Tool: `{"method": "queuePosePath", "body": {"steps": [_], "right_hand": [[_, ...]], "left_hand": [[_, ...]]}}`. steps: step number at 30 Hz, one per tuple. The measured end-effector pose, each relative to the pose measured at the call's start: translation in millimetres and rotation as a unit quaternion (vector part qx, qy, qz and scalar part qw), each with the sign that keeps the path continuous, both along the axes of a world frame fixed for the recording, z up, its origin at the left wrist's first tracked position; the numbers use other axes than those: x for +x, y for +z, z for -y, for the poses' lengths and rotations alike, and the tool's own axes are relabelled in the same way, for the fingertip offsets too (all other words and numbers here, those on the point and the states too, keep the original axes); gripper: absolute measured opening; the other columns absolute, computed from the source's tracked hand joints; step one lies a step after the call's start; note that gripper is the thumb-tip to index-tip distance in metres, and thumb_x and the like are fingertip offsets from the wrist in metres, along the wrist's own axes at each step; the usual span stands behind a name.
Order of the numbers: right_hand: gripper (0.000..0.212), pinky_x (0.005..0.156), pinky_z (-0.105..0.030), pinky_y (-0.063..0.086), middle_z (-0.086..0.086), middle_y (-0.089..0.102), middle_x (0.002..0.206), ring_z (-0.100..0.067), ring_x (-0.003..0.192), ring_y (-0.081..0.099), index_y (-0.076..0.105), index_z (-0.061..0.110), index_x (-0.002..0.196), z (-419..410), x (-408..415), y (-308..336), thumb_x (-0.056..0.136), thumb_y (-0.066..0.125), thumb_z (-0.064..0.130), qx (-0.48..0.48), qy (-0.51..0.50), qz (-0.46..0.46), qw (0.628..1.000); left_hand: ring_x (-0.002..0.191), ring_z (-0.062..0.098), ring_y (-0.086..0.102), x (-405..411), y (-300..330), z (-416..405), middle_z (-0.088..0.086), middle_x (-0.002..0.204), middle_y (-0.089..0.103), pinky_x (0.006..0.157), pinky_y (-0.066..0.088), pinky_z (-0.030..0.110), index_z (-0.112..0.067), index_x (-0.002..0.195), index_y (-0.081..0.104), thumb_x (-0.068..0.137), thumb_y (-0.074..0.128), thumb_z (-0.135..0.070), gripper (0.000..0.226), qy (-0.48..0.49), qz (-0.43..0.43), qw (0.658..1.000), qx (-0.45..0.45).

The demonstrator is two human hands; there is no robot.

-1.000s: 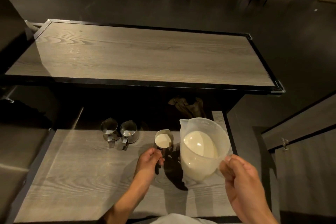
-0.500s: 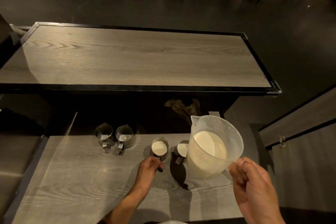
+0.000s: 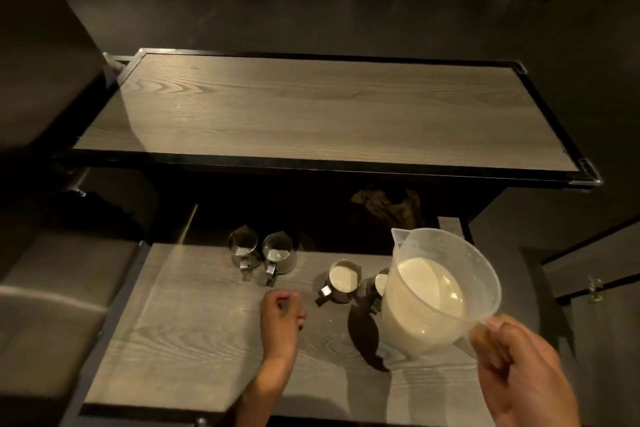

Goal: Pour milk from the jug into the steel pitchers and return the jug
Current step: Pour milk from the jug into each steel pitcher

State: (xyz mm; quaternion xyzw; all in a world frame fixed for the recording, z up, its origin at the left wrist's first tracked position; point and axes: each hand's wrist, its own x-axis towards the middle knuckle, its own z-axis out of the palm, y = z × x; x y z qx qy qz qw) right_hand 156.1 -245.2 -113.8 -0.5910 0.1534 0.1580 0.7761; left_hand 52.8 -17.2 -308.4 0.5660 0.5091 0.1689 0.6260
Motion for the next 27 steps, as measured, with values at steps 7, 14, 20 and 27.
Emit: {"method": "queuePosePath", "body": {"steps": [7,14,20,27], "right_hand": [[0.053,0.037,-0.015,0.027,0.005,0.026,0.043,-0.007,0.039,0.027,0.037,0.017,0.041,-10,-8,-1,0.088,0.036,-0.008,0.028,0.038,0.014,0.999],[0.039,0.043,-0.017,0.035,0.000,0.028,0.047,-0.009,0.044,0.030,0.033,0.010,0.053,-6,-14,-1,0.089,0.042,-0.001,-0.009,0.065,-0.006,0.998],[0.034,0.056,-0.022,0.041,-0.004,0.035,0.054,-0.011,0.053,0.037,0.045,0.011,0.055,2,-15,6,0.088,0.047,0.004,-0.027,0.096,-0.003,0.995],[0.037,0.059,-0.029,0.033,-0.007,0.033,0.056,-0.014,0.056,0.032,0.044,0.009,0.052,13,-13,15,0.088,0.046,0.002,-0.040,0.119,0.030,0.992]], "left_hand": [[0.088,0.030,0.061,8,-16,-52,0.005,0.122,0.045,0.074,0.055,0.052,-0.031,0.112,0.048,0.081,0.064,-0.044,0.038,0.056,-0.040,0.996,0.064],[0.063,0.020,0.058,37,-22,-54,0.012,0.079,0.060,0.054,0.044,0.029,-0.005,0.104,0.053,0.094,0.054,-0.014,0.014,0.072,0.009,0.997,-0.026],[0.059,0.013,0.048,32,0,-44,0.007,0.071,0.049,0.057,0.041,0.025,-0.012,0.084,0.052,0.094,0.043,-0.001,0.017,0.062,0.029,0.996,-0.060],[0.065,0.015,0.049,-3,68,-13,0.006,0.072,0.051,0.063,0.040,0.026,-0.009,0.091,0.055,0.097,0.042,-0.002,0.016,-0.041,0.089,0.994,-0.047]]}}
